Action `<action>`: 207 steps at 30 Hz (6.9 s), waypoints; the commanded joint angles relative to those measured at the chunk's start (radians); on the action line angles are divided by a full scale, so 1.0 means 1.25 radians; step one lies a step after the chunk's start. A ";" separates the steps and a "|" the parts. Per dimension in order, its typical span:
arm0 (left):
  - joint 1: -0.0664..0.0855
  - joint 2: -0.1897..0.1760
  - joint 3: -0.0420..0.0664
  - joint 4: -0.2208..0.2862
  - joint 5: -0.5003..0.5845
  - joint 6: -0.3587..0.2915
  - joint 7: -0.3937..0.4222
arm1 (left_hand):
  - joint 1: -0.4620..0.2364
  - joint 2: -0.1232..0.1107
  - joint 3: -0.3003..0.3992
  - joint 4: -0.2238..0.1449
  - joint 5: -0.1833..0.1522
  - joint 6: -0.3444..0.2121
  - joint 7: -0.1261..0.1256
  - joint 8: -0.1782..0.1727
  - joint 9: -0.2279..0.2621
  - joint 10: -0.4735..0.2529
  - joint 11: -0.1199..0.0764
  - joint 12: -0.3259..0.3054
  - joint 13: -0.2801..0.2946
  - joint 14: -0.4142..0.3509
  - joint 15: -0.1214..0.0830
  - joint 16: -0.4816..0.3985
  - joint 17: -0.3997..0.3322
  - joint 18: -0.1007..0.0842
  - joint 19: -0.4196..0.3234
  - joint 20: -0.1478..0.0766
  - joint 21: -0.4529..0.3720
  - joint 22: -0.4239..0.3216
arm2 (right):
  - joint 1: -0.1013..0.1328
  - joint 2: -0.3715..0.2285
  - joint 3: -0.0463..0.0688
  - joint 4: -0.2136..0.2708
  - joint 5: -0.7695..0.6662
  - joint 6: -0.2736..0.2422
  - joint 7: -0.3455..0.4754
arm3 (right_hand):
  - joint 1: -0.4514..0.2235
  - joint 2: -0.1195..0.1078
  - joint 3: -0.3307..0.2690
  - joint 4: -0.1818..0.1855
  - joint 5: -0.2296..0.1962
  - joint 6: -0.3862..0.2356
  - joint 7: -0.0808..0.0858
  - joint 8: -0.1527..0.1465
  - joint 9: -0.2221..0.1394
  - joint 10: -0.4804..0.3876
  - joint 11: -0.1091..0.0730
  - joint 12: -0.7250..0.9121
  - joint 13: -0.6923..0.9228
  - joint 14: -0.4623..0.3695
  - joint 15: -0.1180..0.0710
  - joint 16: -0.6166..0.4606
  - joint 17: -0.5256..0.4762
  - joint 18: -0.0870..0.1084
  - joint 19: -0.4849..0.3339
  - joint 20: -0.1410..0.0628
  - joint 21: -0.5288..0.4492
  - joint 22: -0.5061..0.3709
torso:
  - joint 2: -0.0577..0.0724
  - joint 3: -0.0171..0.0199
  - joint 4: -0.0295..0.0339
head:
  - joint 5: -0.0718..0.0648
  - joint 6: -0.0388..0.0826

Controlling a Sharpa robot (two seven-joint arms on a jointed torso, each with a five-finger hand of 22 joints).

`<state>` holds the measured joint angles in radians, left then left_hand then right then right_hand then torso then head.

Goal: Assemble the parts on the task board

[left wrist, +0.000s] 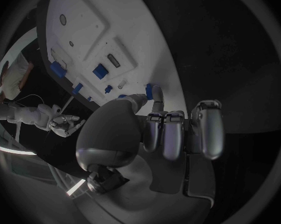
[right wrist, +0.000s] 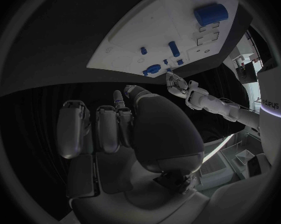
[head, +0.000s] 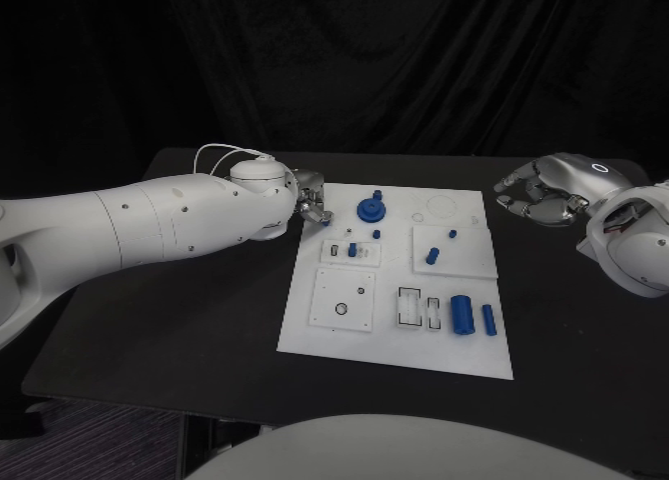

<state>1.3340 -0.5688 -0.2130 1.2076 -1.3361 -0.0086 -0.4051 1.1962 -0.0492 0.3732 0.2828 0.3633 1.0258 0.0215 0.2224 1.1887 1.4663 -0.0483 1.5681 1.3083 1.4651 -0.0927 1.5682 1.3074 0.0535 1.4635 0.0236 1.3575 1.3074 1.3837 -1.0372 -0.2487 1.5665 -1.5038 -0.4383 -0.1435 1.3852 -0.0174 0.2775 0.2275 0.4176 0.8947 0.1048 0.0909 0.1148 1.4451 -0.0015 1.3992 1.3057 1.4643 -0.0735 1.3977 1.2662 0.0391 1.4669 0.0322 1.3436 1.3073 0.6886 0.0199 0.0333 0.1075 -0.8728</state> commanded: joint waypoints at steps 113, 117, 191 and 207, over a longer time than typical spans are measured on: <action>-0.082 -0.146 0.000 0.225 0.177 -0.196 0.047 | -0.097 -0.039 0.095 -0.001 -0.089 0.036 0.003 -0.013 -0.009 0.084 0.005 0.002 0.210 0.085 0.004 0.002 0.211 0.002 -0.013 0.001 -0.021 0.152 | -0.004 -0.008 0.000 0.001 -0.002 0.004 -0.010 | -0.003 -0.006 0.008 -0.003 0.003 0.003 0.001 -0.006 -0.002 -0.005 -0.001 -0.004 -0.052 0.041 0.002 -0.007 -0.004 0.011 0.017 0.005 -0.004 0.155 | -0.001 -0.0002 -0.0002 | 0.006 0.000; -0.082 -0.145 0.000 0.224 0.177 -0.194 0.048 | -0.116 -0.035 0.061 0.004 -0.098 0.039 0.004 -0.014 -0.010 0.084 0.006 0.002 0.210 0.085 0.005 0.002 0.211 0.002 -0.014 0.002 -0.022 0.151 | -0.004 -0.007 0.000 0.001 -0.002 0.003 -0.010 | -0.003 -0.006 0.008 -0.003 0.003 0.003 0.001 -0.006 -0.002 -0.005 -0.001 -0.004 -0.052 0.041 0.002 -0.007 -0.004 0.011 0.017 0.005 -0.004 0.155 | 0.000 -0.0001 -0.0002 | 0.006 0.000; -0.088 -0.140 0.000 0.209 0.191 -0.214 0.070 | -0.200 0.165 -0.412 0.008 -0.079 -0.026 -0.002 0.127 0.114 0.084 0.002 0.002 0.210 0.085 0.002 0.002 0.211 -0.001 -0.006 0.001 -0.006 0.156 | -0.009 -0.009 0.000 0.000 -0.002 0.010 -0.011 | -0.005 -0.006 0.010 -0.004 0.003 0.004 0.001 -0.007 -0.002 -0.005 -0.001 -0.004 -0.052 0.041 0.002 -0.007 -0.004 0.011 0.018 0.005 -0.004 0.155 | 0.000 -0.0005 -0.0003 | 0.009 0.000; -0.088 -0.142 0.000 0.208 0.191 -0.215 0.077 | -0.156 0.178 -0.423 0.007 0.002 -0.041 -0.004 0.146 0.112 0.084 0.001 0.002 0.210 0.085 0.002 0.002 0.211 0.000 -0.010 0.000 -0.010 0.154 | -0.009 -0.009 0.000 0.000 -0.002 0.010 -0.011 | -0.005 -0.006 0.010 -0.004 0.003 0.004 0.001 -0.007 -0.002 -0.005 -0.001 -0.004 -0.052 0.041 0.002 -0.007 -0.004 0.011 0.018 0.005 -0.004 0.155 | 0.000 -0.0002 -0.0004 | 0.010 0.000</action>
<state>1.2265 -0.7467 -0.2131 1.4660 -1.0977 -0.2818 -0.3186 0.9928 0.1722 -0.1487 0.2910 0.3595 0.9825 0.0181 0.3989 1.3080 1.4659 -0.0416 1.5681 1.3083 1.4653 -0.0857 1.5682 1.3074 0.0534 1.4508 0.0289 1.3460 1.3074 1.3750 -1.0470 -0.2488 1.5660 -1.5036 -0.4292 -0.1457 1.3813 -0.0214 0.2830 0.2219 0.4176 0.8947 0.1047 0.0871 0.1131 1.4452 -0.0016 1.3972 1.3004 1.4642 -0.0735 1.3938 1.2624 0.0391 1.4669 0.0322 1.3437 1.3073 0.6882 0.0197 0.0331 0.1193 -0.8728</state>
